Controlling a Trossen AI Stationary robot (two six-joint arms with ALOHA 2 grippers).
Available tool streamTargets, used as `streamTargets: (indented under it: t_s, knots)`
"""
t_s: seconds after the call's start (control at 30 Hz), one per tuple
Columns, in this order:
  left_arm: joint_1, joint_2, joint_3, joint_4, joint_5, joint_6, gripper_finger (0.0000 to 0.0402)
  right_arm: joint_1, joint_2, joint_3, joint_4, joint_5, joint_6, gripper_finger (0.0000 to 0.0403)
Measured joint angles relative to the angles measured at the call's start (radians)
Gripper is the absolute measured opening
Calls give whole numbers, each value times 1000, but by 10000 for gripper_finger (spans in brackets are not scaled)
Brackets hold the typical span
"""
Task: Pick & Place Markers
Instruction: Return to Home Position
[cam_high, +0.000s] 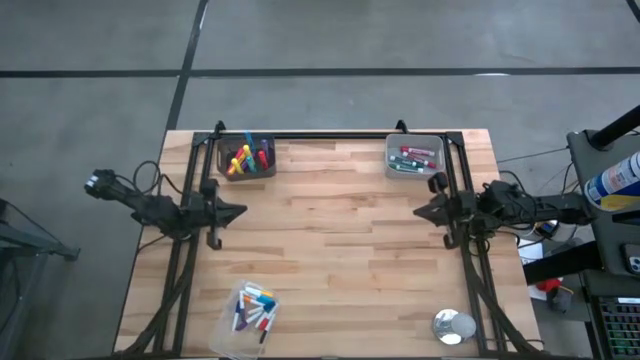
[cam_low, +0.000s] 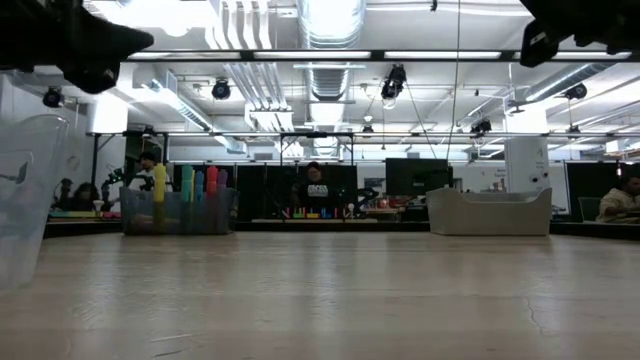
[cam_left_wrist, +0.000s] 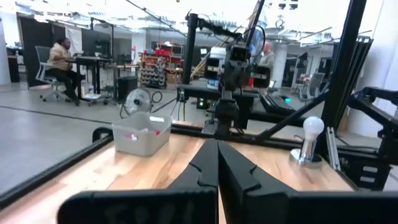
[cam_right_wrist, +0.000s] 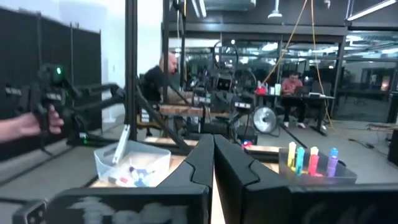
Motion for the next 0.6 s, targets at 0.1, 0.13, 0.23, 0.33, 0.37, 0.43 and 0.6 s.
streamTargets:
  t_s: [0.1,0.13,0.23,0.33,0.37,0.43,0.6]
  knots:
    - [0,-31,-37,7,0,-12,0,0,-60,-27,0,0,21,9]
    - [0,-45,-50,17,0,-14,0,0,-78,-33,-1,0,20,9]
    - [0,-84,-101,65,0,-23,0,0,-117,-49,1,0,19,9]
    - [0,-113,-121,36,-1,-29,0,0,-133,-63,0,0,42,9]
    - [0,-122,-121,2,-10,-46,0,0,-133,-67,0,0,47,9]
    - [0,-129,-121,-2,-19,-76,0,0,-132,-76,0,0,47,9]
    - [0,-128,-121,-5,-19,-77,0,0,-123,-96,-1,0,47,9]
